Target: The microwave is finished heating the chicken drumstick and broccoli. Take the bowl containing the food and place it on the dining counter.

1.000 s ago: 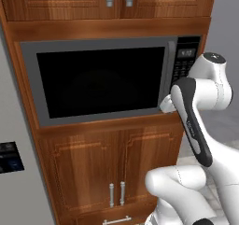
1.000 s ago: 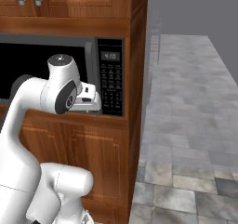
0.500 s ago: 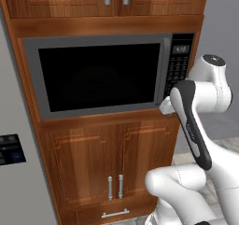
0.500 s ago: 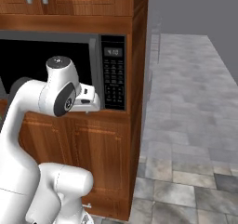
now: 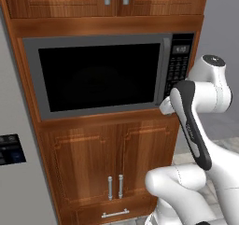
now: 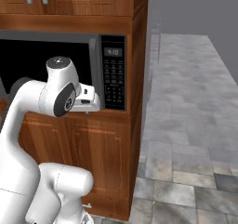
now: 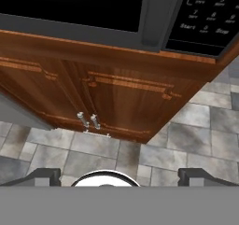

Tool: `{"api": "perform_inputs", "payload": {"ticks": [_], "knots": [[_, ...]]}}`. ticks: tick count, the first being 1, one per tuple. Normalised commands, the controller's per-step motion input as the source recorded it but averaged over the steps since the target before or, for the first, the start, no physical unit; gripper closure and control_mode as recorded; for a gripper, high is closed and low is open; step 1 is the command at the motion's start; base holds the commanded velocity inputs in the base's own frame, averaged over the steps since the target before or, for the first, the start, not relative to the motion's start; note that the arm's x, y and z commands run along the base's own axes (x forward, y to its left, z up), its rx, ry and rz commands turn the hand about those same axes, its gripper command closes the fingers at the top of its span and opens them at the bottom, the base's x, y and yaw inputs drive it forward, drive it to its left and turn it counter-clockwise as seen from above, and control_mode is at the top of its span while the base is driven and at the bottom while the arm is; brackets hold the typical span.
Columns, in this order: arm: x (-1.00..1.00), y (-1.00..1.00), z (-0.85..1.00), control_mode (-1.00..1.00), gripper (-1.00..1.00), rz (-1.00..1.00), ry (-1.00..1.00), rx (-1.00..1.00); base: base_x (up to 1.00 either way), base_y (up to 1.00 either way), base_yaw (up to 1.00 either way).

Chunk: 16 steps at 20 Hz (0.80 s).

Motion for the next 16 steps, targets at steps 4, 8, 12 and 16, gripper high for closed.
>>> {"api": "perform_inputs", "payload": {"ticks": [4, 8, 12, 16], "knots": [[0.0, 0.0, 0.0, -1.0, -1.0, 0.0, 0.0, 0.0, 0.0, 0.0, 0.0], [0.32, 0.01, 0.01, -1.0, -1.0, -0.06, -0.1, 0.0, 0.0, 0.0, 0.0], [0.64, 0.0, 0.04, -1.0, -1.0, -0.1, -0.17, 0.02, 0.0, 0.0, 0.0], [0.69, 0.0, 0.1, -1.0, -1.0, -0.09, -0.25, 0.05, 0.0, 0.0, 0.0]]}}
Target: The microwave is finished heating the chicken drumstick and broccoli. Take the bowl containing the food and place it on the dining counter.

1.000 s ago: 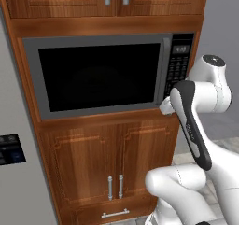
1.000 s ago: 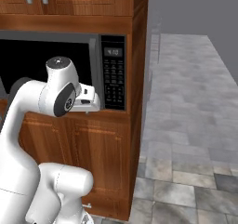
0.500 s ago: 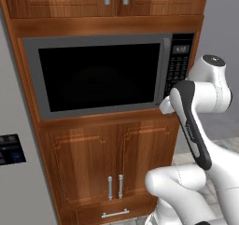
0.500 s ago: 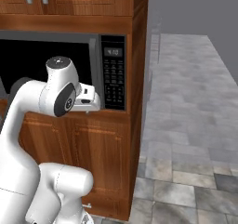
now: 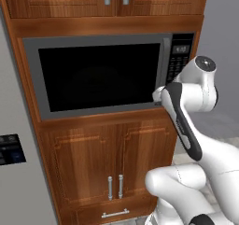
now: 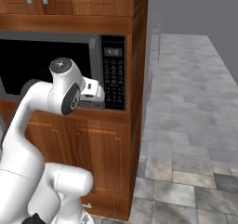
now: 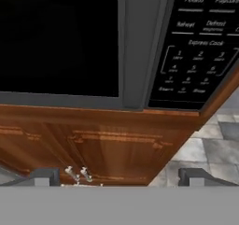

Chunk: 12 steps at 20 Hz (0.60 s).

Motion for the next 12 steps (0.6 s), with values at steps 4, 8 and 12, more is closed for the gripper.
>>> {"api": "perform_inputs", "payload": {"ticks": [4, 8, 12], "knots": [[0.61, 0.0, 0.08, -1.0, -1.0, -0.09, -0.3, 0.03, 0.0, 0.0, 0.0], [0.52, -0.02, 0.0, -1.0, -1.0, -0.03, -0.23, 0.0, 0.0, 0.0, 0.0], [0.42, -0.22, 0.0, -1.0, -1.0, -0.02, -0.14, 0.0, 0.0, 0.0, 0.0]]}}
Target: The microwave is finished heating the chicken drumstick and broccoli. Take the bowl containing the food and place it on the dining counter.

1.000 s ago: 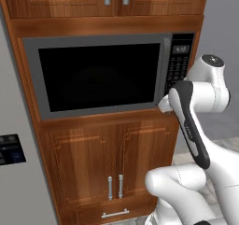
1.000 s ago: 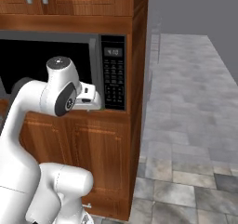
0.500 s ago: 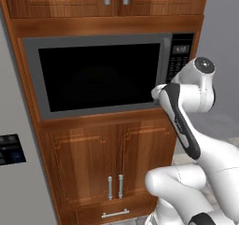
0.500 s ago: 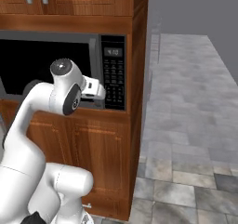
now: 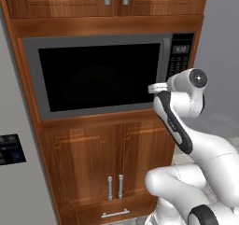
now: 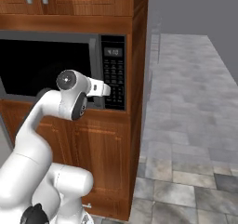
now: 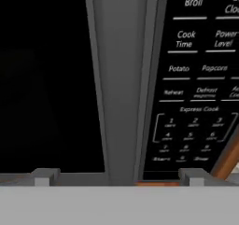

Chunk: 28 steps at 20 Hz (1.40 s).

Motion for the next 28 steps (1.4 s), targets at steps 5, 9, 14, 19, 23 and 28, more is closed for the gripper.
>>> {"api": "perform_inputs", "payload": {"ticks": [5, 9, 14, 19, 23, 28], "knots": [[0.49, -0.17, 0.0, -1.0, -1.0, 0.0, -0.03, 0.0, 0.0, 0.0, 0.0], [0.6, -0.01, 0.0, -1.0, -1.0, 0.0, 0.01, 0.0, 0.0, 0.0, 0.0], [0.55, -0.05, 0.0, -1.0, -1.0, 0.0, 0.0, 0.0, 0.0, 0.0, 0.0], [0.48, -0.01, 0.0, -1.0, -1.0, 0.0, 0.0, 0.0, 0.0, 0.0, 0.0], [0.13, 0.0, 0.0, -1.0, 1.0, 0.0, 0.0, 0.0, 0.0, 0.0, 0.0], [0.0, 0.0, 0.0, -1.0, 1.0, 0.0, 0.0, 0.0, 0.0, 0.0, 0.0]]}}
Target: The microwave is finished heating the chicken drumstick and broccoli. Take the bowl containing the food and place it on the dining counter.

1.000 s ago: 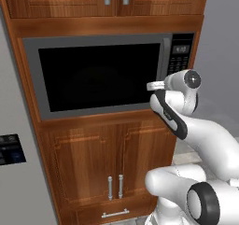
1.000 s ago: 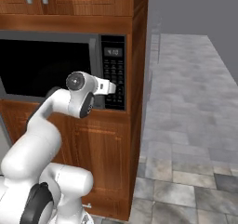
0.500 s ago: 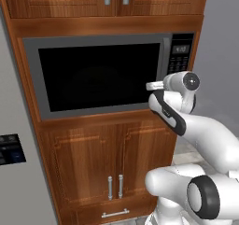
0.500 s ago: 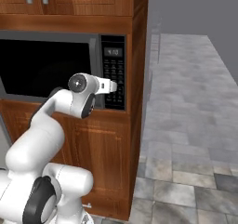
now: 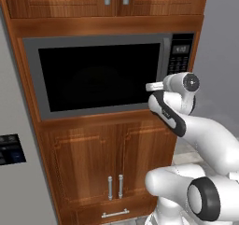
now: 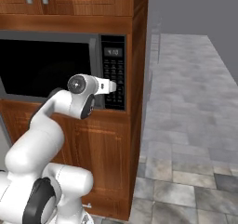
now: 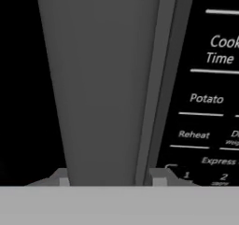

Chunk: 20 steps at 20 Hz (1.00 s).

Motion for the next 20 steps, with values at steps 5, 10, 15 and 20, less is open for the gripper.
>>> {"api": "perform_inputs", "payload": {"ticks": [5, 10, 15, 20], "knots": [[-0.08, 0.0, 0.01, -1.0, 1.0, 0.0, 0.0, 0.0, 0.0, 0.0, 0.0], [-0.51, 0.03, 0.28, -1.0, 1.0, 0.02, -0.13, 0.0, 0.0, 0.0, 0.0], [-0.86, 0.33, 0.57, -1.0, 1.0, 0.0, -0.23, 0.0, 0.0, 0.0, 0.0], [-1.0, 0.63, 0.85, -1.0, 1.0, 0.0, -0.2, 0.0, 0.0, 0.0, 0.0]]}}
